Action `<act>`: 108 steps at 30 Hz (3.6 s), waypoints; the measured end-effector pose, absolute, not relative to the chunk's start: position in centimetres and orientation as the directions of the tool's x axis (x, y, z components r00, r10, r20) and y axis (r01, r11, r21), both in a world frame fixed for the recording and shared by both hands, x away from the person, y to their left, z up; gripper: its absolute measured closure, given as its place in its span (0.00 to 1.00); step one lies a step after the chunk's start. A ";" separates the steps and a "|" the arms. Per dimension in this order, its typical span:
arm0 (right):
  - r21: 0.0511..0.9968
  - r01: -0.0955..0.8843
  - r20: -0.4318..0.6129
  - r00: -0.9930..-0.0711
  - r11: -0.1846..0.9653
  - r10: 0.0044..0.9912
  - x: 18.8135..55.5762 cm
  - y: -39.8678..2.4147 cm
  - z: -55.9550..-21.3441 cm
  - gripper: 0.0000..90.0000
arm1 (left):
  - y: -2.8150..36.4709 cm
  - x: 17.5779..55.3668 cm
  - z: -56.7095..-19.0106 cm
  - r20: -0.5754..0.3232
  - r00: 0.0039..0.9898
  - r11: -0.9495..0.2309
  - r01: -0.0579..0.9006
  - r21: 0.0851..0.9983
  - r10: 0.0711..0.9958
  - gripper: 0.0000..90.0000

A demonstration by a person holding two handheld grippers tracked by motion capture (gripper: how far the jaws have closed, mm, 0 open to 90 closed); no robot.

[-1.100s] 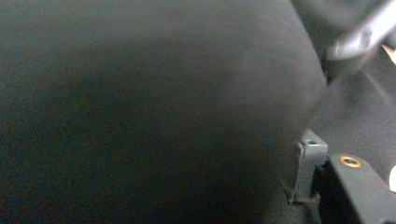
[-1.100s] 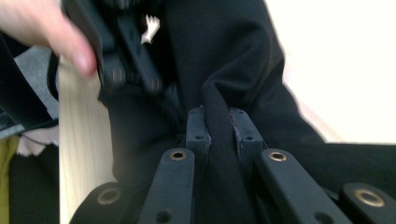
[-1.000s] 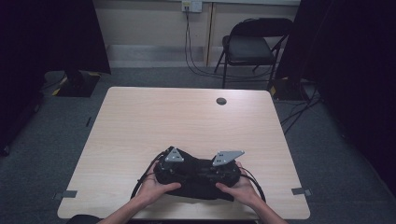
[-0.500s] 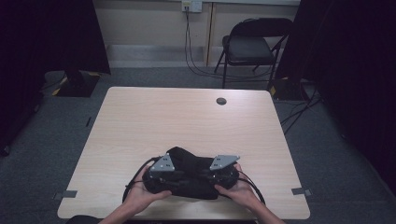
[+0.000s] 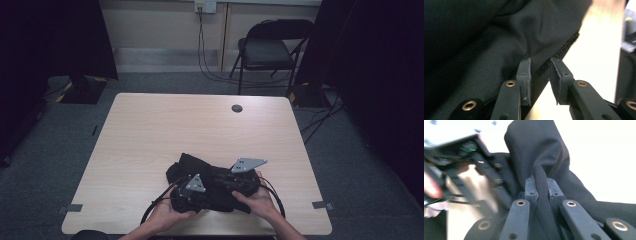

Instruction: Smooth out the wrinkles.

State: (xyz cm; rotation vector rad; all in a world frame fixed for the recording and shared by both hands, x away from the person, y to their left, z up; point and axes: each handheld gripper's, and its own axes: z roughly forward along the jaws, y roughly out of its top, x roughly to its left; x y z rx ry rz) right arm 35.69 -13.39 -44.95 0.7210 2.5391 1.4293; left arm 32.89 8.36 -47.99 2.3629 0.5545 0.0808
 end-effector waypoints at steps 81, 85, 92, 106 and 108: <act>0.794 0.425 0.046 -0.756 0.436 0.653 41.8 -15.1 -49.5 0.29 | 14.5 40.9 -48.9 -0.069 0.739 -0.518 0.532 0.670 0.670 0.33; 0.802 0.415 0.046 -0.759 0.429 0.649 42.6 -14.7 -49.5 0.29 | 15.0 41.1 -48.9 -0.068 0.726 -0.504 0.538 0.676 0.684 0.33; 0.809 0.433 0.071 -0.742 0.397 0.666 42.2 -15.0 -48.5 0.28 | 15.5 40.9 -48.0 -0.093 0.735 -0.485 0.531 0.695 0.671 0.33; 0.866 0.437 0.132 -0.670 0.244 0.730 39.9 -19.3 -44.0 0.25 | 19.8 38.8 -44.6 -0.074 0.701 -0.409 0.494 0.767 0.709 0.29; 0.865 0.443 0.137 -0.661 0.236 0.738 39.7 -19.8 -43.8 0.24 | 20.3 38.5 -44.6 -0.067 0.694 -0.409 0.497 0.766 0.717 0.29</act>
